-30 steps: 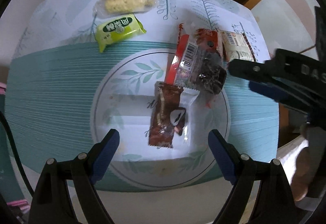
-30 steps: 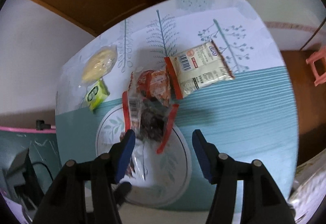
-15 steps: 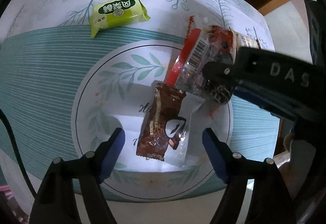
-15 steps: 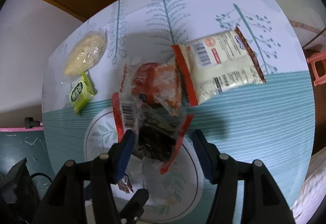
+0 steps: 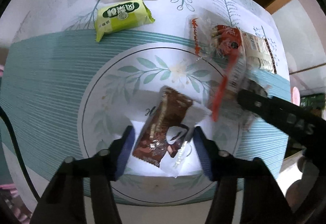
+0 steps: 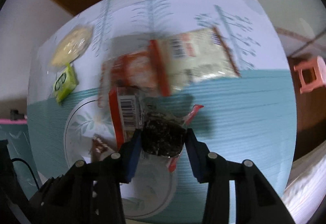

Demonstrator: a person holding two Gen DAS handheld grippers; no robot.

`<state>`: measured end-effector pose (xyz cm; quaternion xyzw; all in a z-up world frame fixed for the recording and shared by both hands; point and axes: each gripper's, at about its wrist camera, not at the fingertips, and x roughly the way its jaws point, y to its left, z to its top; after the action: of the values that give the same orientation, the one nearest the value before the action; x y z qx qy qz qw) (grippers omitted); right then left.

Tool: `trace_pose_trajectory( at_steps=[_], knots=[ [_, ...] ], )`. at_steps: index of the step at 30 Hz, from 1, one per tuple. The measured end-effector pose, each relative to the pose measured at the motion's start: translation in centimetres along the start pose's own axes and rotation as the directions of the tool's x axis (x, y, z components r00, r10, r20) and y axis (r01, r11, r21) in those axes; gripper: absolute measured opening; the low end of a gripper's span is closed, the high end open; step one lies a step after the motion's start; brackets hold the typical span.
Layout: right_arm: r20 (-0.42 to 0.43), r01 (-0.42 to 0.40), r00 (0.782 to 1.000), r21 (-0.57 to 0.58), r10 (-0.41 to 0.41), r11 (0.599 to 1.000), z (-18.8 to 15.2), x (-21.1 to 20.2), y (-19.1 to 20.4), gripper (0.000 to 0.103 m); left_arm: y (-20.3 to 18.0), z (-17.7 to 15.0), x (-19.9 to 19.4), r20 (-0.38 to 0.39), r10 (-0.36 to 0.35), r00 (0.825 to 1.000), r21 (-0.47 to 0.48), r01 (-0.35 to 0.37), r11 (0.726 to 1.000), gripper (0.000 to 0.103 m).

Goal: Organize snacks
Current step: 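Grasp the chocolate bar pack with the left gripper while the right grasps the red-striped bag, then carry both packs over the tray and release them inside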

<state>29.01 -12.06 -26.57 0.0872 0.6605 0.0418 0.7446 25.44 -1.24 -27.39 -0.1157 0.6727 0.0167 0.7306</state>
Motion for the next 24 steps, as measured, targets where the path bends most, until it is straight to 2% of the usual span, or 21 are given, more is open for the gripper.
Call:
trace_pose_trajectory(
  at_steps=[3, 9, 14, 16, 19, 24],
  knots=[
    [0.006, -0.028, 1.000, 0.059, 0.028, 0.998, -0.9, -0.5, -1.8, 0.043, -0.5, -0.3, 0.0, 0.014, 0.010, 1.000, 0.040, -0.010, 0.999, 0.035],
    [0.032, -0.085, 0.996, 0.116, 0.082, 0.990, -3.5, -1.9, -3.9, 0.043, -0.4, -1.1, -0.9, 0.025, -0.024, 0.999, 0.022, 0.023, 0.999, 0.033],
    [0.091, -0.146, 0.986, 0.101, 0.137, 0.984, -4.9, -4.8, -5.2, 0.043, -0.2, -2.3, -5.0, 0.107, -0.049, 0.993, 0.030, 0.046, 0.999, 0.033],
    [0.116, -0.171, 0.980, 0.085, 0.160, 0.982, -5.7, -6.3, -4.6, 0.043, 0.5, -1.3, -6.6, 0.148, -0.063, 0.987, 0.037, 0.058, 0.998, 0.033],
    [0.150, -0.210, 0.968, 0.058, 0.199, 0.976, -6.7, -8.9, -4.8, 0.043, 0.6, -2.3, -10.1, 0.218, -0.077, 0.973, 0.059, 0.065, 0.996, 0.033],
    [0.207, -0.268, 0.943, 0.007, 0.261, 0.963, -8.5, -13.3, -4.7, 0.043, 1.8, -6.3, -16.4, 0.314, -0.120, 0.942, 0.082, 0.099, 0.992, 0.033]
  ],
)
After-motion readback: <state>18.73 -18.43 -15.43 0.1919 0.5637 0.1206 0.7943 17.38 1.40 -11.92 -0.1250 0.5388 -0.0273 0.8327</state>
